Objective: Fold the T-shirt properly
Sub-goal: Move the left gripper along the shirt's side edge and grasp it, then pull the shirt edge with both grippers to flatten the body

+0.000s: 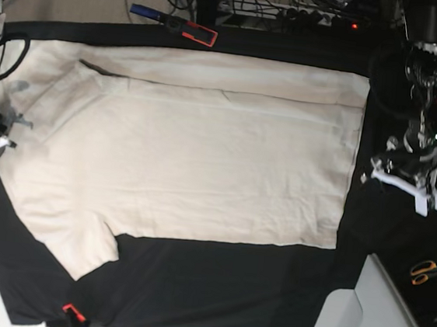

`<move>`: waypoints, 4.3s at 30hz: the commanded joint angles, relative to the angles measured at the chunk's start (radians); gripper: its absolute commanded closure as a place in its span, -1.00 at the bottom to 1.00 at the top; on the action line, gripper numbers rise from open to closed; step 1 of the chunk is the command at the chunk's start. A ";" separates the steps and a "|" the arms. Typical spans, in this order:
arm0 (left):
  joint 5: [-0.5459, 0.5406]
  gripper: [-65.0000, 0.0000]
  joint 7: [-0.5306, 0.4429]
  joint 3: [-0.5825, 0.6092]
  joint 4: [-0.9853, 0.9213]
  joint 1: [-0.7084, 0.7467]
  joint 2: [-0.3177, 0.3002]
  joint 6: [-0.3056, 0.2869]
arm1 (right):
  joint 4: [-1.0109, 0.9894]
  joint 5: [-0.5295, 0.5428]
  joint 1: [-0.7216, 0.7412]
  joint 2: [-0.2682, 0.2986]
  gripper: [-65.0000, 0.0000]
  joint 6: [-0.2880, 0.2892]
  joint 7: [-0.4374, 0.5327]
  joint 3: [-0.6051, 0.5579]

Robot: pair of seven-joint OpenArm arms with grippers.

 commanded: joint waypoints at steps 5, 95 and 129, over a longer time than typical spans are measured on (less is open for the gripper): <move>-0.001 0.14 -0.018 0.002 -0.176 -0.180 -0.012 -0.002 | 0.007 0.000 0.017 0.020 1.00 -0.002 0.000 0.001; 0.275 1.00 0.040 -0.007 -0.518 -0.418 0.141 -0.102 | 0.047 0.002 0.016 0.019 1.00 -0.002 -0.001 0.002; 0.277 1.00 0.227 -0.007 0.168 -0.085 0.175 -0.102 | 0.345 0.097 -0.131 -0.027 1.00 0.000 -0.003 0.010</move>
